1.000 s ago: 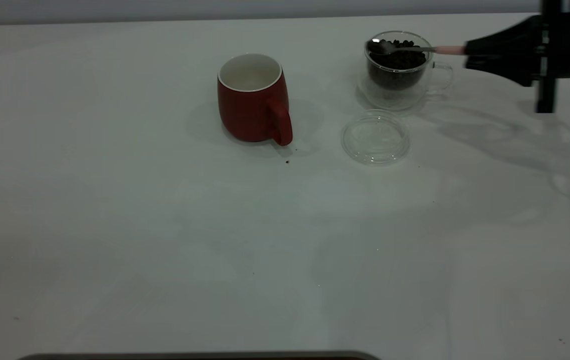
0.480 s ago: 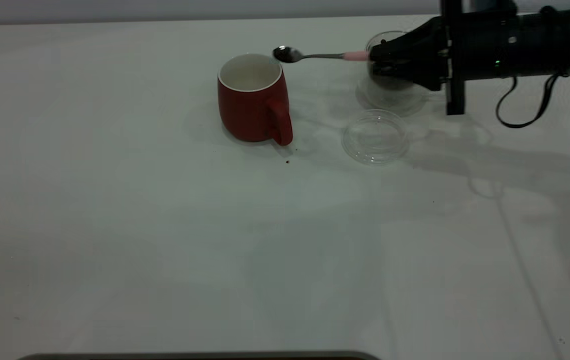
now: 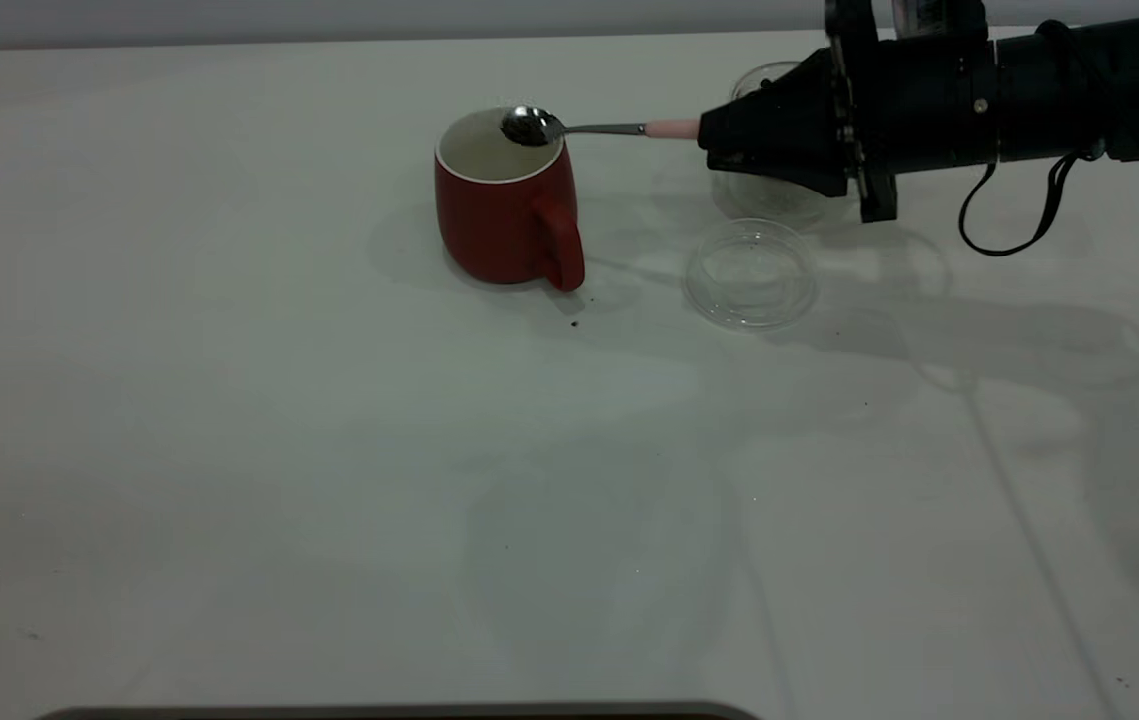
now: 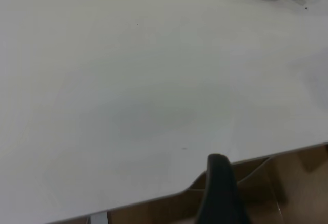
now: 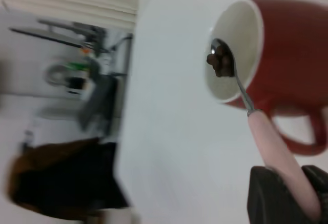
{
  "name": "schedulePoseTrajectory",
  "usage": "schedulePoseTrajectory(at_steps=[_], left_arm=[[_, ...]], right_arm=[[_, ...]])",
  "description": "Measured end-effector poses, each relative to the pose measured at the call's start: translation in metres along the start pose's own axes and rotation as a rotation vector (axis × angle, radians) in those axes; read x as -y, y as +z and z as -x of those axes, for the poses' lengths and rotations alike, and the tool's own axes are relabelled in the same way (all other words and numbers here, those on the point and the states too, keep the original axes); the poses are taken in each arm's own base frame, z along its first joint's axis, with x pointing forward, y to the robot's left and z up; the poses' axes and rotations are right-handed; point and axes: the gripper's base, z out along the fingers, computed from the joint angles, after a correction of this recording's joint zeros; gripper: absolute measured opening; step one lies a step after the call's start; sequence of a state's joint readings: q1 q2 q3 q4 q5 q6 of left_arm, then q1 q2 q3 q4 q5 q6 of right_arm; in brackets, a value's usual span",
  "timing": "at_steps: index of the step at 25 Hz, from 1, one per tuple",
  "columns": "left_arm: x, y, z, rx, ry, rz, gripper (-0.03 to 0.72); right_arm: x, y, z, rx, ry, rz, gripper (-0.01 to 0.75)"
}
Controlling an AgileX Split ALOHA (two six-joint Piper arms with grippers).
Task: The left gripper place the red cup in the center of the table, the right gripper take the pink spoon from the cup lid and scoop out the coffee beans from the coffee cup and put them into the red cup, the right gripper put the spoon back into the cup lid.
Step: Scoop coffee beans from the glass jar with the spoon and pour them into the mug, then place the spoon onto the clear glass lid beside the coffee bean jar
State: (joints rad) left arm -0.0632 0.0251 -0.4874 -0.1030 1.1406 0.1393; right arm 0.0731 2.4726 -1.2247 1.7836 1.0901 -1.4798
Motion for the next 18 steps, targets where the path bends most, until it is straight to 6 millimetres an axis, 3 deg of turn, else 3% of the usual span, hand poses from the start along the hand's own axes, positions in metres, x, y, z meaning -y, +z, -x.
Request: schedulePoseTrajectory(at_steps=[6,10,13,18], left_arm=[[0.000,0.000,0.000,0.000,0.000,0.000,0.586],[0.000,0.000,0.000,0.000,0.000,0.000,0.586],[0.000,0.000,0.000,0.000,0.000,0.000,0.586],[0.000,0.000,0.000,0.000,0.001,0.000,0.586]], right_arm=[[-0.001,0.001,0.012,0.019,-0.327,-0.027,0.112],[0.001,0.001,0.014,0.018,-0.416,-0.056,0.112],[0.000,0.002,0.014,0.020,-0.414,-0.040,0.111],[-0.004,-0.008,0.016,0.032,-0.249,0.038,0.111]])
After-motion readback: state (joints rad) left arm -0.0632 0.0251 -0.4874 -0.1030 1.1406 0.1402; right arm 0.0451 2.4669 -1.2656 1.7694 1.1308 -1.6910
